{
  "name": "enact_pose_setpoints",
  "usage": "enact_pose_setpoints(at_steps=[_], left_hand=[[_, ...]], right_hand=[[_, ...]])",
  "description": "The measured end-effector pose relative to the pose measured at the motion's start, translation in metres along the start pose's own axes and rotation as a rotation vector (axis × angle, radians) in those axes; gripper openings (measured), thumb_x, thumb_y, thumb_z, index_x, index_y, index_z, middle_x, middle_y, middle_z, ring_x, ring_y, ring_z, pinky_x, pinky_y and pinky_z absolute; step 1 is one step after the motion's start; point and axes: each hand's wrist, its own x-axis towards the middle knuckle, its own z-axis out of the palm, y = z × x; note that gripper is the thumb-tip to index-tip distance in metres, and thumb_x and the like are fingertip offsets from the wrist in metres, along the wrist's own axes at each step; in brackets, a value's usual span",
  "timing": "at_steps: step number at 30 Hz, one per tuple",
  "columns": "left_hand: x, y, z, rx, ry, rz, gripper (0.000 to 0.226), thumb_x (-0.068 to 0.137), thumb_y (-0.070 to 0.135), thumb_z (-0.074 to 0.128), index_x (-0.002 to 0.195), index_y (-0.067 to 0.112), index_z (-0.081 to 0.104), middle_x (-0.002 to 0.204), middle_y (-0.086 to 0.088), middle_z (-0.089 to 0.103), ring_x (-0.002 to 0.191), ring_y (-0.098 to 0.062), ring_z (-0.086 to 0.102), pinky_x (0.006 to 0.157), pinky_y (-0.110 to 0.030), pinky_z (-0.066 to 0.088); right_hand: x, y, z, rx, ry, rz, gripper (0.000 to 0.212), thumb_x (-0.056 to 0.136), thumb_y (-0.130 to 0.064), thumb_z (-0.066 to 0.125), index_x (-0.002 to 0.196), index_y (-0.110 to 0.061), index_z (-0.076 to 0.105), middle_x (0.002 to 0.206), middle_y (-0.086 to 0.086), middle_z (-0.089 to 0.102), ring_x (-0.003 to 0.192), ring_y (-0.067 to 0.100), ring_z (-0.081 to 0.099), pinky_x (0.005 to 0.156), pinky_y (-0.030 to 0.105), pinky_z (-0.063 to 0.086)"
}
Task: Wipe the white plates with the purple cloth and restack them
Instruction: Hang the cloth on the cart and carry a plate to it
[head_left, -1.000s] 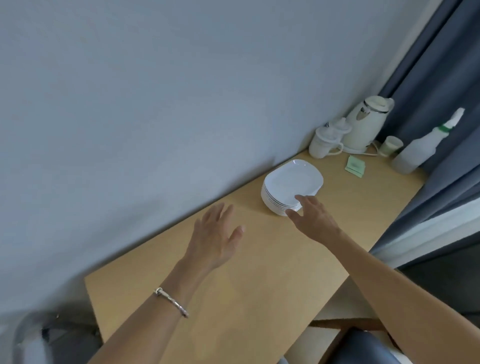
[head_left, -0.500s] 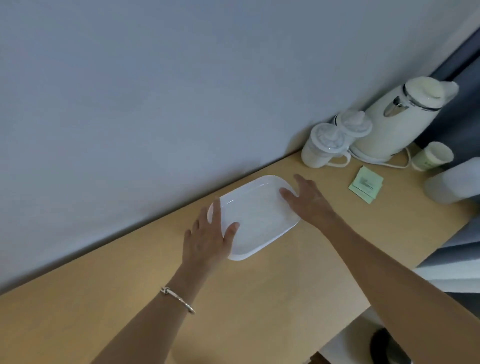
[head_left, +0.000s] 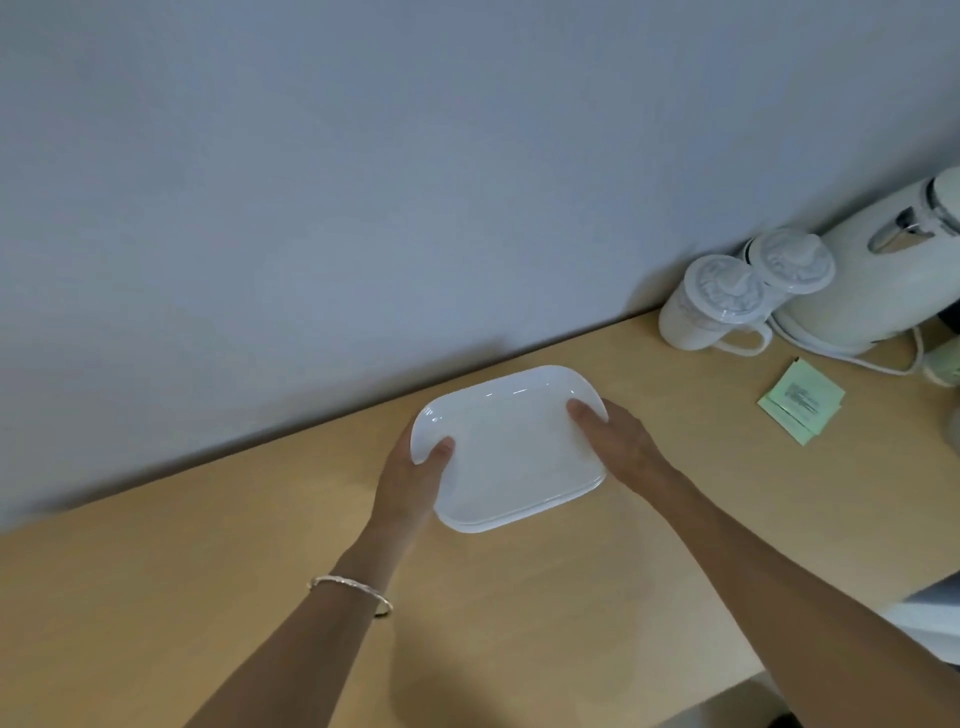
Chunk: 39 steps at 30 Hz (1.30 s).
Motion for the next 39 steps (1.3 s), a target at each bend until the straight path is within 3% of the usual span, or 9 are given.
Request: enact_pose_setpoints(at_steps=[5,13,15,18,21,25,28,32,39], left_hand=[[-0.019,-0.018,-0.057,-0.062,0.075,0.001,0.038,0.098,0.014,0.058,0.134,0.020,0.053,0.119,-0.001,0.063,0.096,-0.016,0.061,0.075,-0.027,0.048],[-0.098,-0.052,-0.251,-0.102,0.214,0.200,0.028,0.098,0.015,0.054,0.115,0.036,0.053,0.109,0.016,0.061,0.102,-0.010,0.059,0.083,-0.027,0.046],[-0.131,-0.081,-0.310,-0.082,0.253,0.257,0.030,0.095,0.021,0.055,0.119,0.038,0.053,0.111,0.016,0.062,0.107,-0.010,0.060,0.088,-0.031,0.049],[-0.189,-0.135,-0.405,-0.019,0.349,0.235,0.054,0.095,0.028,0.053,0.145,0.037,0.033,0.131,0.006,0.057,0.118,-0.024,0.056,0.101,-0.046,0.047],[-0.256,-0.191,-0.500,-0.036,0.501,0.120,0.069,0.101,0.032,0.050,0.157,0.032,0.009,0.147,-0.006,0.045,0.130,-0.032,0.048,0.107,-0.042,0.041],[-0.319,-0.253,-0.604,-0.049,0.688,0.029,0.075,0.101,0.033,0.050,0.158,0.030,0.001,0.152,-0.011,0.041,0.134,-0.033,0.045,0.104,-0.038,0.038],[-0.355,-0.296,-0.651,-0.109,0.780,-0.022,0.077,0.100,0.035,0.052,0.157,0.033,0.000,0.150,-0.010,0.045,0.131,-0.033,0.047,0.105,-0.039,0.040],[-0.380,-0.339,-0.690,-0.155,0.858,-0.073,0.074,0.099,0.032,0.054,0.157,0.032,0.008,0.150,-0.008,0.043,0.132,-0.031,0.045,0.106,-0.041,0.040],[-0.323,-0.361,-0.742,-0.129,0.804,-0.105,0.062,0.098,0.030,0.055,0.153,0.031,0.026,0.144,-0.005,0.050,0.129,-0.028,0.049,0.102,-0.038,0.042]], right_hand=[[-0.034,-0.018,0.060,0.034,-0.030,-0.080,0.031,0.095,-0.047,0.046,0.110,-0.024,0.061,0.106,-0.002,0.063,0.095,0.017,0.059,0.077,0.030,0.044],[-0.144,-0.126,0.196,-0.073,-0.077,-0.381,0.031,0.097,-0.047,0.041,0.109,-0.026,0.061,0.105,-0.005,0.061,0.097,0.017,0.056,0.079,0.029,0.040],[-0.187,-0.144,0.246,-0.096,-0.094,-0.434,0.029,0.097,-0.048,0.042,0.105,-0.027,0.060,0.104,-0.004,0.062,0.098,0.019,0.056,0.081,0.032,0.043],[-0.253,-0.164,0.339,-0.103,-0.179,-0.456,0.036,0.091,-0.055,0.047,0.107,-0.026,0.061,0.111,0.001,0.064,0.101,0.023,0.059,0.089,0.040,0.049],[-0.323,-0.186,0.442,-0.142,-0.332,-0.502,0.036,0.093,-0.053,0.047,0.108,-0.025,0.063,0.110,0.002,0.066,0.100,0.024,0.062,0.090,0.047,0.051],[-0.404,-0.207,0.558,-0.166,-0.481,-0.543,0.034,0.095,-0.049,0.047,0.103,-0.019,0.061,0.102,0.006,0.067,0.095,0.027,0.063,0.091,0.046,0.051],[-0.442,-0.214,0.625,-0.241,-0.593,-0.568,0.040,0.095,-0.050,0.044,0.107,-0.015,0.060,0.101,0.005,0.066,0.095,0.026,0.062,0.084,0.042,0.053],[-0.473,-0.212,0.688,-0.266,-0.700,-0.509,0.028,0.095,-0.046,0.046,0.107,-0.022,0.054,0.097,0.003,0.062,0.092,0.025,0.059,0.066,0.037,0.055],[-0.447,-0.223,0.743,-0.274,-0.691,-0.453,0.026,0.097,-0.042,0.044,0.108,-0.020,0.054,0.093,-0.002,0.059,0.088,0.021,0.058,0.069,0.036,0.055]])
